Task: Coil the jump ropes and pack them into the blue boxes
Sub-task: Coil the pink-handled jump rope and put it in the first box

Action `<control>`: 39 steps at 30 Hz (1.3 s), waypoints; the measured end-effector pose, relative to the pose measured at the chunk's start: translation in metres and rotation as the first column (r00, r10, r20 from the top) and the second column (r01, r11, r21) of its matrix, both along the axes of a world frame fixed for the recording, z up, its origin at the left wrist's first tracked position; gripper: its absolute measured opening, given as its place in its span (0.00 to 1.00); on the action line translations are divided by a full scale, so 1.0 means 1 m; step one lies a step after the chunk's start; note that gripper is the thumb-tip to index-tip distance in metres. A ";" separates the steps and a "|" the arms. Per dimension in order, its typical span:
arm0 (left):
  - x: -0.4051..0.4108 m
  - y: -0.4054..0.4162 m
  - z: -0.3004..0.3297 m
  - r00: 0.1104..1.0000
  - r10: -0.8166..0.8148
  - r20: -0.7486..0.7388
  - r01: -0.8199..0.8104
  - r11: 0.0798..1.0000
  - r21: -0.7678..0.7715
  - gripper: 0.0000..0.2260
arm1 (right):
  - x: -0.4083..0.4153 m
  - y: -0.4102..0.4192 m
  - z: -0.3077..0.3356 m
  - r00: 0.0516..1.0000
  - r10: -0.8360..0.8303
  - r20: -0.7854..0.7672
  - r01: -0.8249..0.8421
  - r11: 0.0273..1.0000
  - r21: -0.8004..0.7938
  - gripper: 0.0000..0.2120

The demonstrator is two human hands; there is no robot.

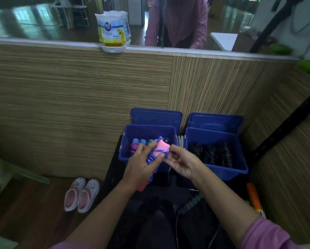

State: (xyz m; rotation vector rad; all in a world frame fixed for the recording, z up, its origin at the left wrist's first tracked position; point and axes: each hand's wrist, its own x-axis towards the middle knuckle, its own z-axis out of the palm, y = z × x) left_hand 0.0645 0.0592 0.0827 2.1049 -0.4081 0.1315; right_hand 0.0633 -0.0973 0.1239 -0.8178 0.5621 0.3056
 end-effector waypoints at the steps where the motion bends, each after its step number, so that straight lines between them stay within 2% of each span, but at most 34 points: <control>1: 0.000 -0.001 0.000 1.000 -0.002 -0.005 0.002 1.000 -0.002 0.25 | 0.002 0.000 0.000 1.000 0.006 -0.009 -0.006 1.000 -0.005 0.02; 4: 0.003 -0.002 0.000 1.000 0.011 -0.006 -0.011 1.000 0.029 0.29 | 0.004 0.000 -0.003 0.999 -0.001 -0.038 0.001 1.000 0.008 0.03; 6: 0.006 -0.002 -0.001 1.000 0.019 -0.014 -0.019 0.999 0.038 0.28 | 0.004 -0.001 -0.004 0.999 -0.032 -0.009 0.031 0.999 -0.003 0.02; 10: 0.015 -0.005 0.002 0.995 0.095 0.010 -0.096 0.989 0.117 0.22 | 0.006 0.002 -0.009 0.977 -0.094 0.193 0.116 0.988 -0.106 0.04; 13: 0.019 -0.008 0.006 0.988 0.152 -0.002 -0.150 0.976 0.155 0.21 | 0.005 0.004 -0.013 0.965 -0.032 0.261 0.099 0.964 -0.247 0.06; 17: 0.016 -0.014 0.006 0.981 0.179 -0.080 -0.168 0.978 0.120 0.25 | 0.008 0.005 -0.014 0.977 -0.004 0.214 0.066 0.956 -0.286 0.04; 19: 0.016 -0.019 0.003 0.978 0.189 -0.092 -0.178 0.977 0.122 0.22 | 0.010 0.012 -0.016 0.981 -0.034 0.189 0.088 0.955 -0.283 0.04; 23: 0.026 -0.025 0.004 0.973 0.221 -0.062 -0.207 0.962 0.175 0.20 | 0.016 0.024 -0.025 0.976 -0.097 0.193 0.139 0.965 -0.220 0.11; 25: 0.033 -0.025 0.004 0.974 0.216 -0.075 -0.204 0.970 0.135 0.16 | 0.022 0.022 -0.026 0.974 -0.051 0.221 0.109 0.960 -0.257 0.11; 29: 0.048 -0.031 -0.005 0.948 0.224 -0.225 -0.213 0.974 0.073 0.12 | 0.031 0.015 -0.032 0.957 0.106 0.269 0.025 0.896 -0.443 0.15; 34: 0.065 -0.038 -0.027 0.939 -0.001 -0.345 -0.058 0.985 -0.162 0.13 | 0.043 -0.004 -0.050 0.912 0.262 0.316 -0.072 0.861 -0.504 0.22; 37: 0.079 -0.035 -0.035 0.922 -0.062 -0.383 -0.003 0.986 -0.167 0.16 | 0.057 -0.014 -0.058 0.917 0.254 0.306 -0.024 0.804 -0.594 0.25; 39: 0.090 -0.027 -0.039 0.938 -0.013 -0.346 -0.030 0.992 -0.120 0.14 | 0.069 -0.014 -0.064 0.940 0.207 0.273 -0.005 0.805 -0.593 0.25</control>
